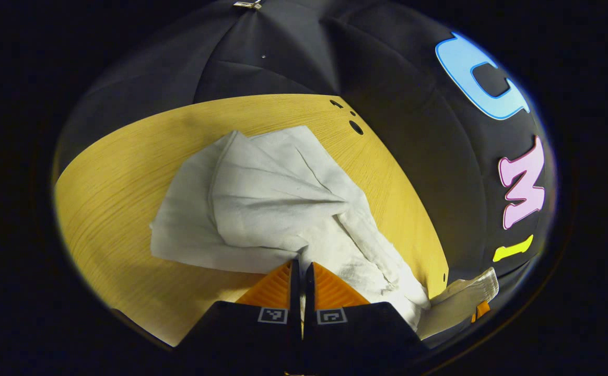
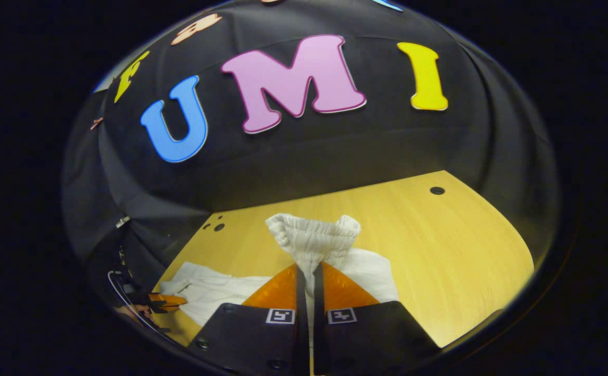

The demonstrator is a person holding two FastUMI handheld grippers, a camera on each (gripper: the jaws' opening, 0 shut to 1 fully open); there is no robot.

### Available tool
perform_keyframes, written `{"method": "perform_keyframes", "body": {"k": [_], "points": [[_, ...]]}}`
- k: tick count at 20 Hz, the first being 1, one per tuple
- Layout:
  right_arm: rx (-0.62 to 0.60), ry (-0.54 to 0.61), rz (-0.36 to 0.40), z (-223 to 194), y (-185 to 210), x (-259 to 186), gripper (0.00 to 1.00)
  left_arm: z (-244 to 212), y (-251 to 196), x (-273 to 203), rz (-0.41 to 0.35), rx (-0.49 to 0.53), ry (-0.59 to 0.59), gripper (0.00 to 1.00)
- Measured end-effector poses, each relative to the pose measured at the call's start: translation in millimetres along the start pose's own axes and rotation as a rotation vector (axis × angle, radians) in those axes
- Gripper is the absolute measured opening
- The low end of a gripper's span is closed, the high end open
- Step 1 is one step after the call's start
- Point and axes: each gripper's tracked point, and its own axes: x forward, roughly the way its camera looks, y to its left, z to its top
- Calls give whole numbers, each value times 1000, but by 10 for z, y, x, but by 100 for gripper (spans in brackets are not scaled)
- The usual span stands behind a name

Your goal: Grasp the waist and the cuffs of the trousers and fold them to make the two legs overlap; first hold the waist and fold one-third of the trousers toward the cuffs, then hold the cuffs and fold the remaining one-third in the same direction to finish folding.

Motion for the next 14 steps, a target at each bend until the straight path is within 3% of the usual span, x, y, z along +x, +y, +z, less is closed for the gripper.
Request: {"method": "perform_keyframes", "body": {"k": [9, 14], "points": [[-177, 192, 87, -911, 748, 399, 8, 2, -10, 10, -2, -4, -1, 6], [-240, 311, 98, -1318, 800, 451, 8, 24, -15, 10, -5, -4, -4, 6]]}}
